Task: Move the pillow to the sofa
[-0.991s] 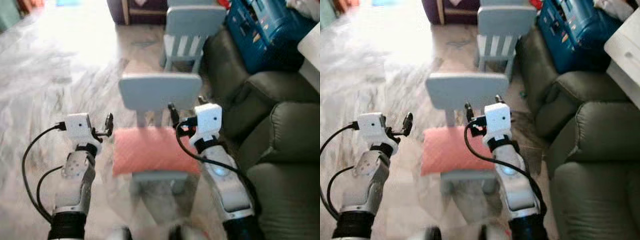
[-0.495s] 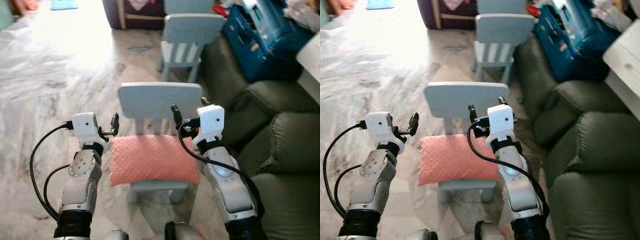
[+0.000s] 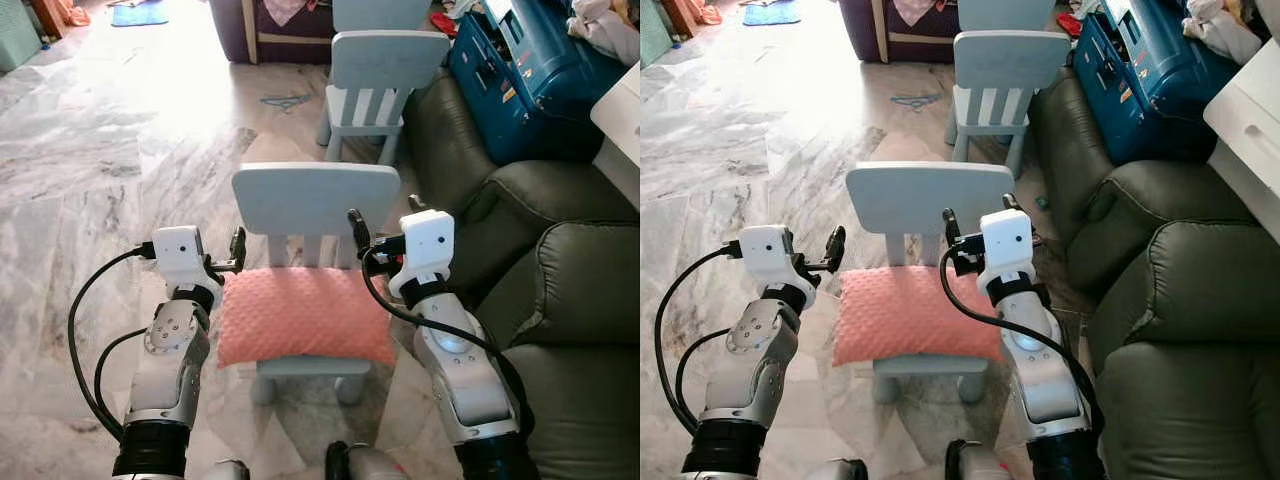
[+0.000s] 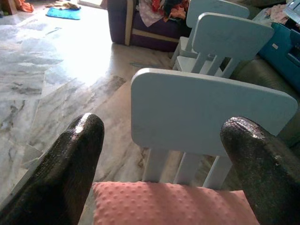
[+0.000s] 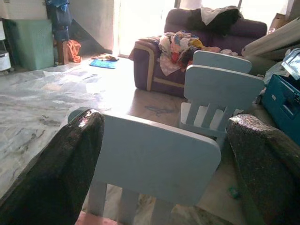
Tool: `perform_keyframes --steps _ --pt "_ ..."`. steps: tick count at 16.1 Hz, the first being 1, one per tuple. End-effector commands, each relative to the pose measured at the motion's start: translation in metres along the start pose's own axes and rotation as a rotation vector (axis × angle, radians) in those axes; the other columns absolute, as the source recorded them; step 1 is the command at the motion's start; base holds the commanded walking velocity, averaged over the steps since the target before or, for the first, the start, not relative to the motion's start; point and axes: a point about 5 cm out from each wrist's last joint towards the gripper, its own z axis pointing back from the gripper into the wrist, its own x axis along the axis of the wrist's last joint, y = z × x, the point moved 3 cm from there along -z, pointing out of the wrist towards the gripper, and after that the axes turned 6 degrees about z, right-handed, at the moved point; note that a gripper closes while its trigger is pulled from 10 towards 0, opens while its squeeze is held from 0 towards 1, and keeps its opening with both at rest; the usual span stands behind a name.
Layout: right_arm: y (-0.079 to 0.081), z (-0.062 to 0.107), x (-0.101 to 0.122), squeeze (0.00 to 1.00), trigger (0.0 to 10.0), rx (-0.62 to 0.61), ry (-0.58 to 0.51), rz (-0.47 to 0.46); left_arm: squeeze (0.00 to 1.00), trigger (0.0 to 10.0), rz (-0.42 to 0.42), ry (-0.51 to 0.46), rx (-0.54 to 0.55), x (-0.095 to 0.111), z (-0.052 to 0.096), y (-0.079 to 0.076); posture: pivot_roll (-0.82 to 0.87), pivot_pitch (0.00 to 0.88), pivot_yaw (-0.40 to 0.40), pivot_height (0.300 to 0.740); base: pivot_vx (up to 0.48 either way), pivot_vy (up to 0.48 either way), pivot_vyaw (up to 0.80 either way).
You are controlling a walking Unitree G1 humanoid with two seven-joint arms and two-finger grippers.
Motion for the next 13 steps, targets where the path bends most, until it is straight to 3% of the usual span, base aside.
perform_keyframes --steps 1,2,13 --pt "0.0000 0.0010 0.0000 0.00 10.0 0.002 0.001 0.002 0.00 10.0 -0.002 0.000 -0.005 -0.0009 0.0017 -0.0003 -0.12 0.194 -0.044 0.740 0.000 -0.270 0.00" --pt "0.0001 0.0009 0.0000 0.00 10.0 0.003 0.001 0.004 0.00 10.0 0.034 -0.012 -0.004 0.0003 0.0017 -0.0007 -0.12 0.194 -0.045 0.740 0.000 0.000 0.00" --pt "0.0008 0.0007 -0.0002 0.00 10.0 0.011 0.001 0.009 0.00 10.0 0.028 -0.018 0.006 0.0014 0.0014 0.0001 -0.12 0.192 -0.046 0.740 0.000 0.000 0.00"
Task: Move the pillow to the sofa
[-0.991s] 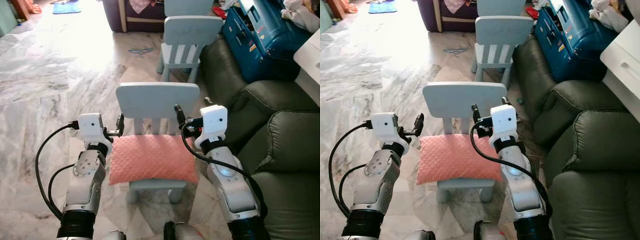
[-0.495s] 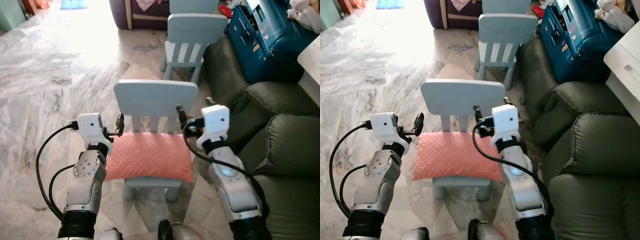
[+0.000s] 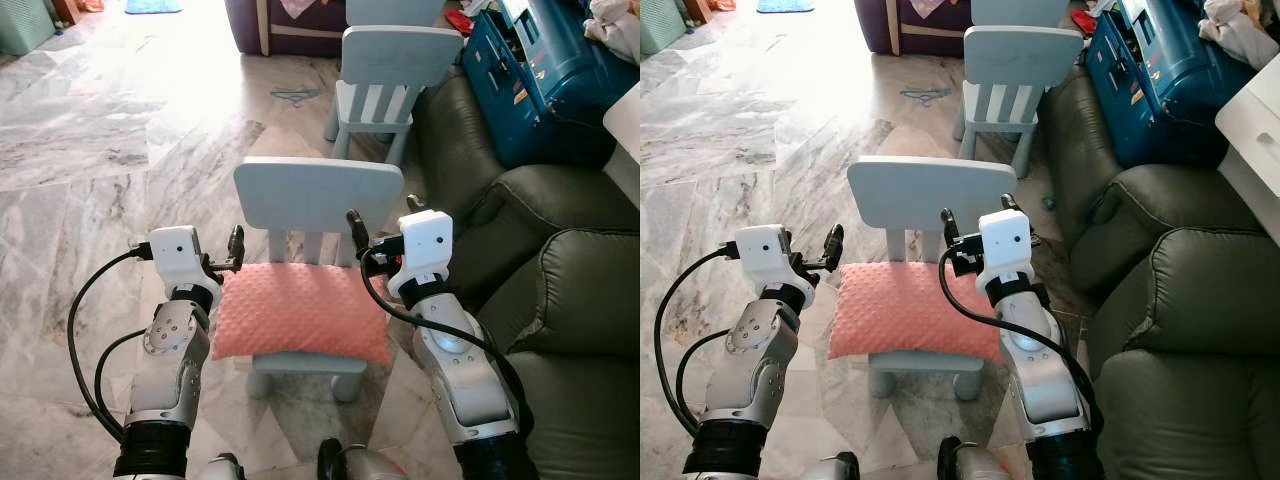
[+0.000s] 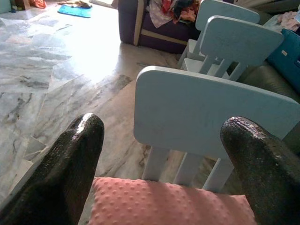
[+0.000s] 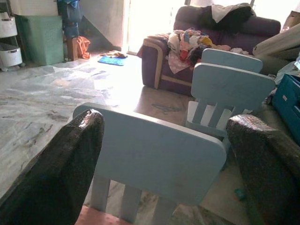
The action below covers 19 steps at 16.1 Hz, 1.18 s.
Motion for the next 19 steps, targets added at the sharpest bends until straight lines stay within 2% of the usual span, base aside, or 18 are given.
perform_keyframes --steps 1,5,10,15,16,19 --pt "0.0010 0.0006 0.0000 0.00 10.0 0.007 0.000 0.002 0.00 10.0 0.007 -0.002 0.007 -0.0002 0.0011 0.0002 -0.12 0.192 -0.046 0.740 0.000 0.000 0.00" --pt "0.0008 0.0005 -0.0002 0.00 10.0 0.006 0.002 0.001 0.00 10.0 -0.008 0.002 -0.003 -0.0005 0.0012 -0.0009 -0.12 0.194 -0.046 0.740 0.000 0.000 0.00" --pt "0.0009 0.0007 0.0000 0.00 10.0 0.006 0.003 0.001 0.00 10.0 0.001 0.009 -0.005 -0.0012 0.0013 -0.0016 -0.12 0.195 -0.047 0.740 0.000 -0.421 0.00" --pt "0.0009 0.0007 0.0001 0.00 10.0 0.007 0.003 0.002 0.00 10.0 -0.001 0.005 0.002 -0.0008 0.0019 -0.0005 -0.12 0.197 -0.048 0.740 0.000 0.000 0.00" --pt "0.0010 0.0007 0.0001 0.00 10.0 0.007 0.003 0.002 0.00 10.0 0.023 -0.005 0.009 0.0001 0.0022 0.0000 -0.12 0.197 -0.048 0.740 0.000 0.000 0.00" --pt "0.0008 0.0008 0.0000 0.00 10.0 0.006 0.003 0.002 0.00 10.0 0.028 -0.001 0.015 -0.0002 0.0019 0.0012 -0.12 0.197 -0.047 0.740 0.000 0.000 0.00"
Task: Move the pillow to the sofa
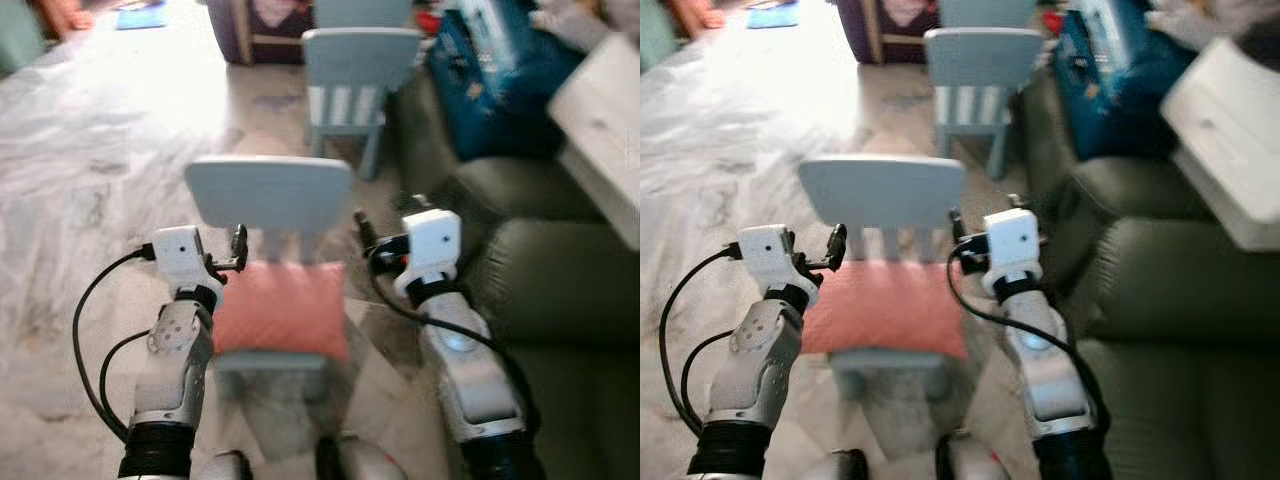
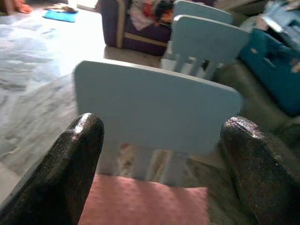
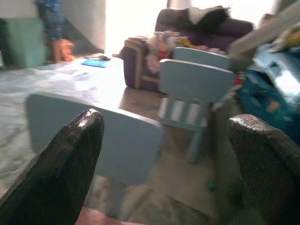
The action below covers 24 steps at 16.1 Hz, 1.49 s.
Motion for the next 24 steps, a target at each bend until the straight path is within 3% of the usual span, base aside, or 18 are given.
perform_keyframes --steps 1,5,12,21,24 --pt "0.0055 0.0001 0.0025 0.00 10.0 0.015 -0.007 -0.009 0.00 10.0 0.006 0.003 0.015 0.0004 0.0004 0.0039 -0.12 0.197 -0.047 0.740 0.000 0.000 0.00" --pt "0.0057 0.0003 0.0019 0.00 10.0 0.016 -0.005 -0.009 0.00 10.0 0.051 0.017 0.043 -0.0017 -0.0004 0.0055 -0.12 0.197 -0.048 0.740 0.000 0.000 0.00" --pt "0.0065 0.0006 0.0019 0.00 10.0 0.016 -0.004 -0.010 0.00 10.0 -0.001 -0.021 -0.017 0.0069 -0.0002 0.0026 -0.12 0.199 -0.046 0.740 0.000 0.000 0.00" --pt "0.0064 0.0011 0.0023 0.00 10.0 0.019 -0.006 -0.010 0.00 10.0 0.016 -0.025 -0.020 0.0060 0.0019 0.0025 -0.12 0.203 -0.048 0.740 0.315 0.360 0.00" --pt "0.0065 0.0017 0.0024 0.00 10.0 0.021 -0.007 -0.010 0.00 10.0 0.028 -0.010 -0.003 0.0026 0.0021 0.0027 -0.12 0.204 -0.049 0.740 0.000 0.000 0.00"
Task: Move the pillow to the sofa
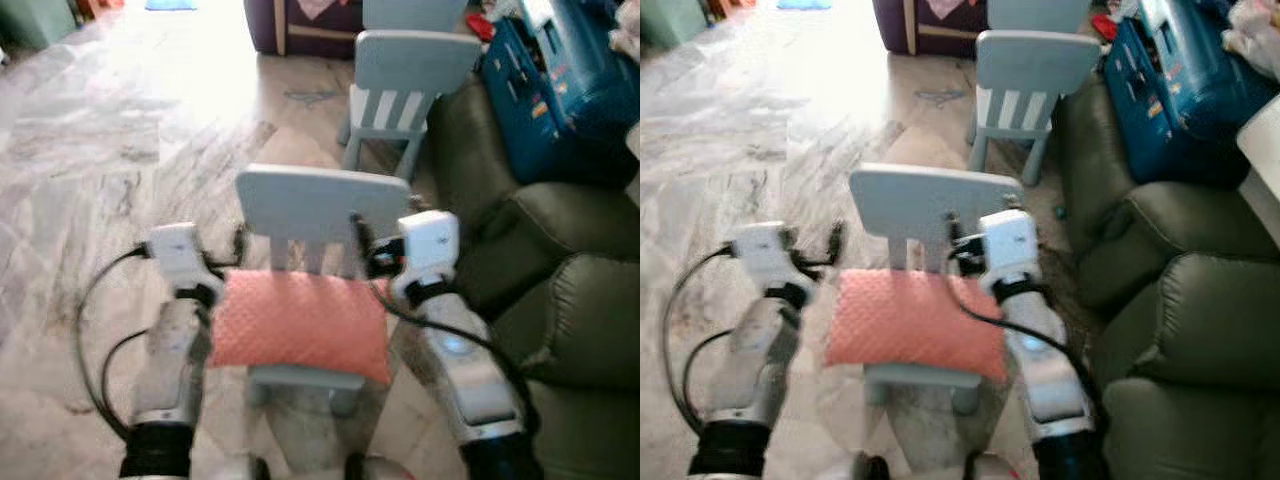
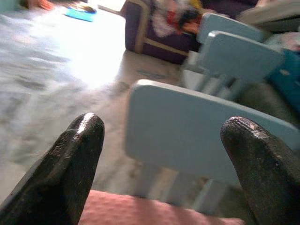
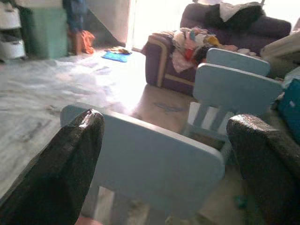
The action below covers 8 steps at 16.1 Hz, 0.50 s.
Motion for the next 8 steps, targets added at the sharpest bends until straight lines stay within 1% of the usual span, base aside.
perform_keyframes --steps 1,5,8 --pt "0.0043 0.0021 0.0007 0.00 10.0 0.014 -0.001 -0.007 0.00 10.0 0.000 0.007 0.021 -0.0014 0.0028 0.0058 -0.12 0.205 -0.050 0.740 0.000 0.000 0.00" --pt "0.0043 0.0025 0.0006 0.00 10.0 0.015 -0.001 -0.003 0.00 10.0 0.001 0.015 0.019 -0.0029 0.0038 0.0052 -0.12 0.206 -0.050 0.740 0.000 0.000 0.00" --pt "0.0036 0.0038 -0.0009 0.00 10.0 0.022 0.004 -0.020 0.00 10.0 0.000 0.028 0.020 -0.0053 0.0045 0.0060 -0.12 0.205 -0.050 0.740 0.000 0.000 0.00"
